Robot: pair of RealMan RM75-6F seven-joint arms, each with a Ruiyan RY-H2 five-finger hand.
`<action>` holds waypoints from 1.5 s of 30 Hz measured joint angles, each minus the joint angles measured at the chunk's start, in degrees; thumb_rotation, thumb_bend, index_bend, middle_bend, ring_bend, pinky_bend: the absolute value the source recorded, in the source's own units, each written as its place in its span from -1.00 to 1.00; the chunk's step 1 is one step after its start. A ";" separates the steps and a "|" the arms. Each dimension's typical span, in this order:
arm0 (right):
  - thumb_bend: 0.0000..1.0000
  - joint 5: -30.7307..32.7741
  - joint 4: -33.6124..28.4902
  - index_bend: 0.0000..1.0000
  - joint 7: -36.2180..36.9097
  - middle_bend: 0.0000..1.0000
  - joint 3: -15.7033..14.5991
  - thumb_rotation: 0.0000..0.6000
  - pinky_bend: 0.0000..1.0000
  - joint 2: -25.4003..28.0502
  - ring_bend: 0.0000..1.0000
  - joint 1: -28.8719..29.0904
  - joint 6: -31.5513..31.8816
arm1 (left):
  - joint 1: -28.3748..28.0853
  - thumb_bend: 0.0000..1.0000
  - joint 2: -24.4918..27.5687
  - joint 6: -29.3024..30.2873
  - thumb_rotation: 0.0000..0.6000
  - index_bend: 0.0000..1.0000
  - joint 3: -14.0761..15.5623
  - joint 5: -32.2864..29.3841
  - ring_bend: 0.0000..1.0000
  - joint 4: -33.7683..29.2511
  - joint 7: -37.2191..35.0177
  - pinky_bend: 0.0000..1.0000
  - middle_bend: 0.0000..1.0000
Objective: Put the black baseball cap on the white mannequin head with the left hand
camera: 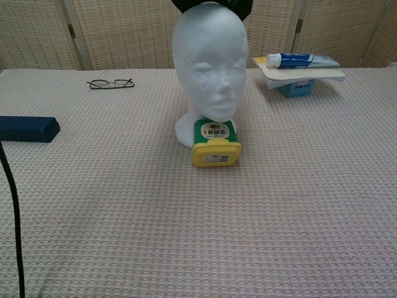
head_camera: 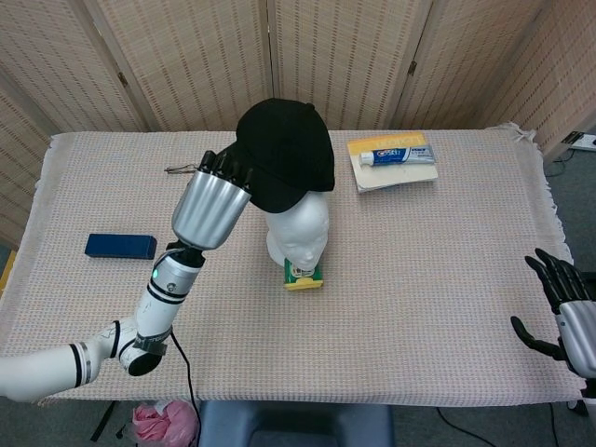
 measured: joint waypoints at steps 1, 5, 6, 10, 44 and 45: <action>-0.46 -0.36 0.07 -1.00 0.36 -1.00 -0.10 1.00 -1.00 0.11 -1.00 -0.08 0.24 | 0.08 -0.21 -0.35 0.22 1.00 0.31 0.40 -0.14 0.12 -0.66 1.08 0.24 0.47; -0.46 -1.88 0.38 -1.00 1.82 -1.00 -0.61 1.00 -1.00 0.58 -1.00 -0.46 1.29 | 0.78 -0.21 -2.27 1.54 1.00 0.31 2.43 -0.84 0.12 -3.16 5.20 0.24 0.47; -0.46 -2.22 0.46 -1.00 2.23 -1.00 -0.75 1.00 -1.00 0.72 -1.00 -0.59 1.63 | 0.98 -0.21 -2.73 1.90 1.00 0.31 2.85 -0.94 0.12 -3.58 5.86 0.24 0.47; -0.46 -3.13 0.66 -1.00 3.00 -1.00 -1.10 1.00 -1.00 1.02 -1.00 -0.94 2.48 | 1.81 -0.21 -4.91 3.55 1.00 0.31 4.39 -1.01 0.12 -4.92 7.91 0.24 0.47; -0.46 -5.39 0.97 -1.00 4.20 -1.00 -2.15 1.00 -1.00 1.54 -1.00 -1.99 5.48 | 7.27 -0.26 -15.53 8.67 1.00 -0.27 8.83 -4.00 -0.03 -10.61 21.38 0.26 0.17; -0.46 -5.24 0.94 -1.00 4.25 -1.00 -2.10 1.00 -1.00 1.55 -1.00 -2.02 5.55 | 7.45 -0.27 -15.53 8.69 1.00 -0.28 8.79 -4.29 -0.04 -10.90 21.49 0.26 0.15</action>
